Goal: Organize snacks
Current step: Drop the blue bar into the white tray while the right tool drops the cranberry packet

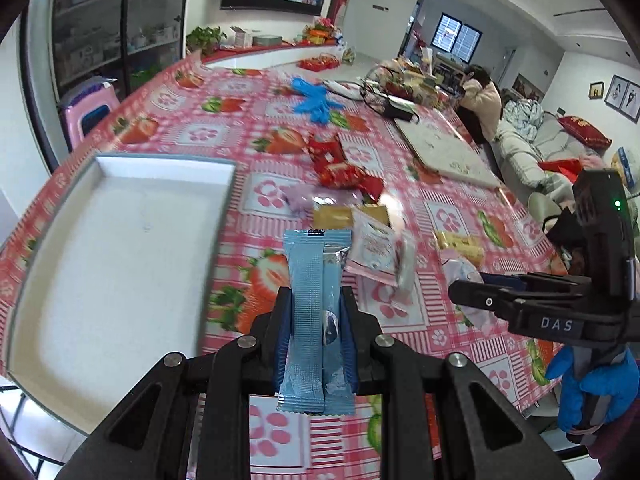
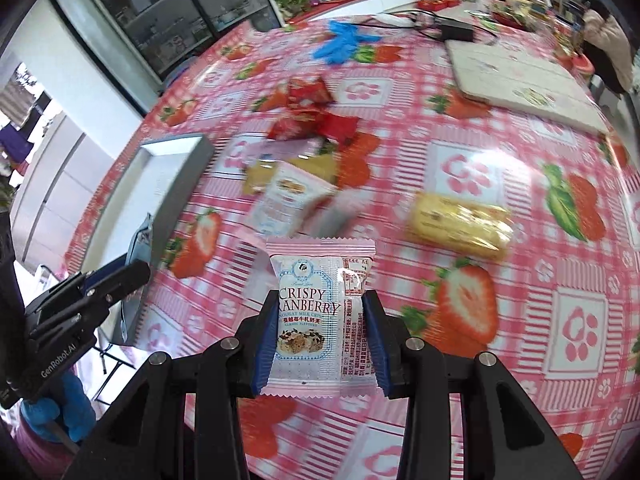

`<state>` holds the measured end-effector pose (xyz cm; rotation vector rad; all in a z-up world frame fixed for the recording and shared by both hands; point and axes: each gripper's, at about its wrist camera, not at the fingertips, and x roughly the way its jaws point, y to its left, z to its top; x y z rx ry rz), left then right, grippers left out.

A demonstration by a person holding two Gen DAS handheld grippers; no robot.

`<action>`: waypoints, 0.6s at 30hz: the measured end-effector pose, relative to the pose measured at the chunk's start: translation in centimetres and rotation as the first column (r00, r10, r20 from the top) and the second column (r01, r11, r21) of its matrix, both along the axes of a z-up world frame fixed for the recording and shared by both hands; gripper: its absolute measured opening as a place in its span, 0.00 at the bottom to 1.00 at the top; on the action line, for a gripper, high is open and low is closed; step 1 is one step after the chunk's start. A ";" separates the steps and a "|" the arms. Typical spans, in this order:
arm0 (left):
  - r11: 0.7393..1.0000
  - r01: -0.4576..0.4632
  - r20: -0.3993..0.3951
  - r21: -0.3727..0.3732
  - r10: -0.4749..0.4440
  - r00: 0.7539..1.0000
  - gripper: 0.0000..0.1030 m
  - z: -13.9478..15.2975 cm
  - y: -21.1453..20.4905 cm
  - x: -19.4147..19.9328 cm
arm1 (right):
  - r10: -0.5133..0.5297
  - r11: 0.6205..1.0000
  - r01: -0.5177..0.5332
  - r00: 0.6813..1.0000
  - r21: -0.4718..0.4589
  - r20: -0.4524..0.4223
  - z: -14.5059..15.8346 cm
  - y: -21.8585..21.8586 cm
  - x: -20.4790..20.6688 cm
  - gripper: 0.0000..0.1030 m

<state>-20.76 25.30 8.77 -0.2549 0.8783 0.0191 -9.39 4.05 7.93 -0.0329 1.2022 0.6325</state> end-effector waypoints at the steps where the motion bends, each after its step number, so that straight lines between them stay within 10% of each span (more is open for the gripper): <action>1: 1.000 -0.010 0.005 0.002 0.010 1.000 0.25 0.1 0.6 -0.2 | 0.012 1.000 -0.012 1.000 0.000 0.005 0.2 0.7 -0.1 0.41; 18: 0.974 -0.225 -0.055 0.032 0.227 0.972 0.25 -3.7 12.4 -1.3 | 0.276 0.961 -0.276 0.960 -0.007 0.049 2.1 18.1 -2.1 0.41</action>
